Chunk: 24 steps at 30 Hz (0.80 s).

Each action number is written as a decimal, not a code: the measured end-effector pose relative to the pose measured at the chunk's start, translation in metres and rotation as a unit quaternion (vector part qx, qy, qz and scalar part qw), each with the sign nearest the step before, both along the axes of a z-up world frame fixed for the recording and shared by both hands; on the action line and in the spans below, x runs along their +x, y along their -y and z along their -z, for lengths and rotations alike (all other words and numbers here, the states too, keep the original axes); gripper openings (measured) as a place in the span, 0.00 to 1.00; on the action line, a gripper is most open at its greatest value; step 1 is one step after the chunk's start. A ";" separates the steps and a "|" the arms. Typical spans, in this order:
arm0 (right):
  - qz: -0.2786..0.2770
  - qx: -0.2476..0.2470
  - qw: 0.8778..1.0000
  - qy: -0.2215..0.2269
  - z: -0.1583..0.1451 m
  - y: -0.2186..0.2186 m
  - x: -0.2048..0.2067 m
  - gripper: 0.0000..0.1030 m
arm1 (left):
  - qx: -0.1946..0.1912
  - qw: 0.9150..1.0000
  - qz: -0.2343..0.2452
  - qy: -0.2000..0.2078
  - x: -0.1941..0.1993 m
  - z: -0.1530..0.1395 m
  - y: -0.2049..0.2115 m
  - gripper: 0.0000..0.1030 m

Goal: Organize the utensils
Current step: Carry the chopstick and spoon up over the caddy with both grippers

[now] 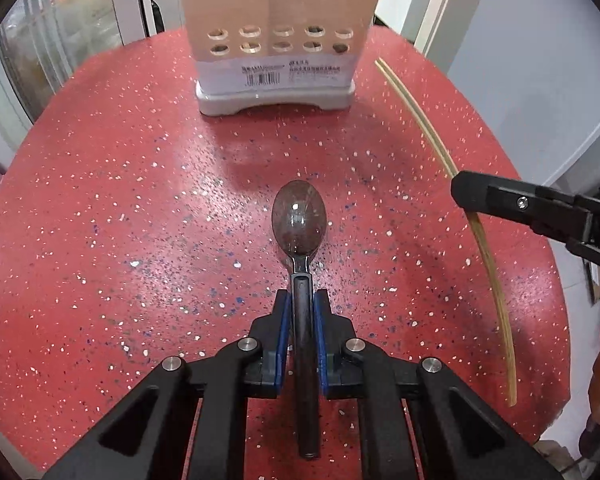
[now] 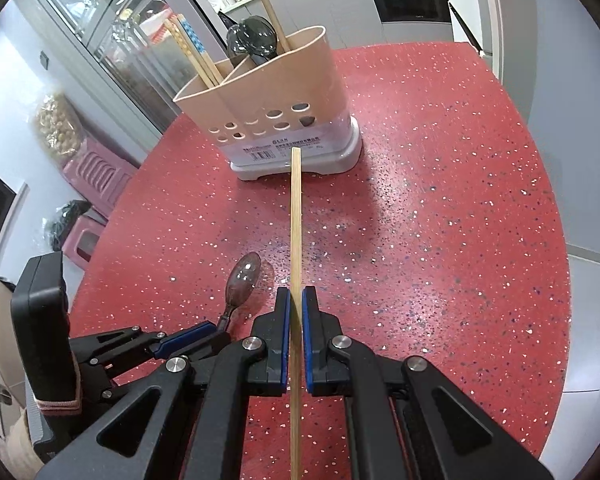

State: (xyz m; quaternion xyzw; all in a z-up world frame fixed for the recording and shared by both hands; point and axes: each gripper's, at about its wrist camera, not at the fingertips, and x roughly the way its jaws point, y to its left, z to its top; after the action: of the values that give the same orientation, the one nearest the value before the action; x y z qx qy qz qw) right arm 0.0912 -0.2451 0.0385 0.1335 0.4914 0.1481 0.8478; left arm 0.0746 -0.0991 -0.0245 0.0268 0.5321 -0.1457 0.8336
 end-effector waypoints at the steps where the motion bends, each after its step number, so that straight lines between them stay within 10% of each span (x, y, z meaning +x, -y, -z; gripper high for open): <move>1: -0.001 0.002 1.000 0.002 -0.001 0.000 -0.001 0.06 | -0.002 1.000 -0.001 0.007 -0.003 -0.002 -0.002 0.36; 24: -0.020 0.031 0.997 0.063 -0.031 0.003 0.000 0.06 | -0.046 0.991 -0.020 0.121 0.001 -0.058 -0.035 0.36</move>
State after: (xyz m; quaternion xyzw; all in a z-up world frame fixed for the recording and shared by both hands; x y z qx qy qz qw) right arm 0.0913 -0.2481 0.0696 0.1399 0.4347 0.1887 0.8694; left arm 0.0751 -0.0643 0.0335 -0.0049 0.4203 -0.1488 0.8951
